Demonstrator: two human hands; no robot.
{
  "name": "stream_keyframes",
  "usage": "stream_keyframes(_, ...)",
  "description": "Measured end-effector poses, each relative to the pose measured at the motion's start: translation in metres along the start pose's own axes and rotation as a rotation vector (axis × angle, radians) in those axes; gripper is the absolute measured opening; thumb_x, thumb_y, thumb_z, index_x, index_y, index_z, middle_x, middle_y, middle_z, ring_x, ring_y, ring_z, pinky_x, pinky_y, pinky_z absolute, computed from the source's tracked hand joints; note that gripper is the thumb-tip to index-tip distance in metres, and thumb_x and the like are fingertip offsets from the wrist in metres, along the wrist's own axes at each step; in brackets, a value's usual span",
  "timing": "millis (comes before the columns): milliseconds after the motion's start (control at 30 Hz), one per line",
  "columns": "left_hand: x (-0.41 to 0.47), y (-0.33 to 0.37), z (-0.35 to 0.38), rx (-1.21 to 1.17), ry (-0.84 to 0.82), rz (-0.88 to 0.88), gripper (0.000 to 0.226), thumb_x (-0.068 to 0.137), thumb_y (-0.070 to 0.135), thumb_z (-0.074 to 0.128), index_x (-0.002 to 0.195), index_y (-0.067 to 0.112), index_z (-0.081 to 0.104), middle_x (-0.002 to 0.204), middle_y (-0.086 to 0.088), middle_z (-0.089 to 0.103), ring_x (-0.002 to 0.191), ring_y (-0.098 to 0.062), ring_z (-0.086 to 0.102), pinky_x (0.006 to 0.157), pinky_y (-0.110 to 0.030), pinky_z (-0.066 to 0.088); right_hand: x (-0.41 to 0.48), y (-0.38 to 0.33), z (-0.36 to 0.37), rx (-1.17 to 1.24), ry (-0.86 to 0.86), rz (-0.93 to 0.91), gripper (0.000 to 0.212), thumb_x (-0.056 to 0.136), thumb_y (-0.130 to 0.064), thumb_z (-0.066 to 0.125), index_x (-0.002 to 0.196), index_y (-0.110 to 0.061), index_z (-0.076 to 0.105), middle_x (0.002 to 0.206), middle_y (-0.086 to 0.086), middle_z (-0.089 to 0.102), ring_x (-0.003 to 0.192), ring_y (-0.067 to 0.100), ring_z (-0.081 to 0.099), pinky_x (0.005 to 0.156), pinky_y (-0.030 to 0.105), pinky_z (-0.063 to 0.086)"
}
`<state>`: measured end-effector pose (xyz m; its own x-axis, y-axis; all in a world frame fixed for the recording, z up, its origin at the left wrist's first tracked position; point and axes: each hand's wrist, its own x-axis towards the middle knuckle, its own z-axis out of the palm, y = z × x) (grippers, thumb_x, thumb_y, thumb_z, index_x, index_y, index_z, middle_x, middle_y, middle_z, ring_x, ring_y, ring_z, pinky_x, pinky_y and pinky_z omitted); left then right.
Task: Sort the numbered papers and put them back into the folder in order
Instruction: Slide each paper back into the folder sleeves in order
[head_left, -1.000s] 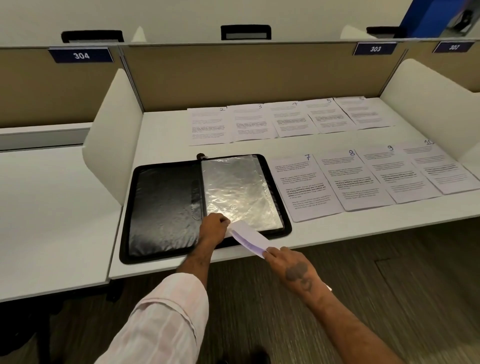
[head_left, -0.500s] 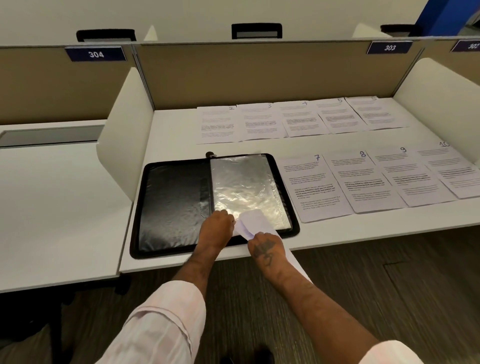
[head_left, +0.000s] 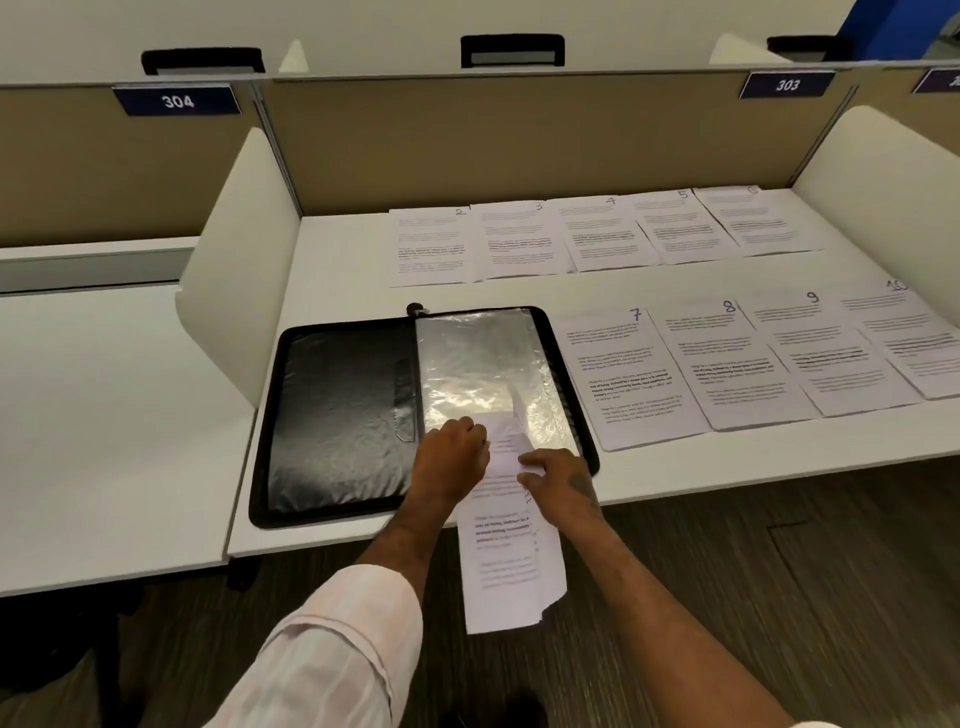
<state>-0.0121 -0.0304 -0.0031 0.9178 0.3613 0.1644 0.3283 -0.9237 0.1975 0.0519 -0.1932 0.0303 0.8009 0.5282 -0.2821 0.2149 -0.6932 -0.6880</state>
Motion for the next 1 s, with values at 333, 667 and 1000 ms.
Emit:
stream_keyframes(333,-0.002,0.011,0.018,-0.006,0.049,0.083,0.011,0.086,0.024,0.07,0.082,0.014,0.067,0.078,0.0,0.063,0.064,-0.015,0.058,0.051,-0.029,0.049,0.016,0.007,0.007,0.25,0.179,0.252,0.025,0.085,-0.021,0.073,0.093,-0.01,0.053,0.088,0.002,0.058,0.075,0.012,0.058,0.055,0.018,0.04)
stream_keyframes(667,-0.016,-0.005,0.022,0.033,-0.038,-0.01,0.014,0.08,0.02,0.073,0.091,0.014,0.067,0.086,-0.001,0.064,0.071,-0.019,0.061,0.055,-0.032,0.05,0.017,0.035,-0.004,0.439,-0.082,0.357,0.055,0.075,-0.032,0.082,0.118,-0.018,0.05,0.111,0.003,0.062,0.096,0.02,0.063,0.076,0.032,0.054)
stream_keyframes(1000,-0.016,-0.008,0.017,0.078,-0.073,-0.02,0.007,0.086,0.02,0.067,0.084,0.013,0.066,0.078,-0.002,0.064,0.066,-0.02,0.061,0.053,-0.034,0.05,-0.006,0.057,-0.008,0.416,-0.354,0.372,0.043,0.08,-0.008,0.075,0.121,-0.01,0.063,0.119,0.006,0.067,0.096,0.015,0.064,0.084,0.028,0.054)
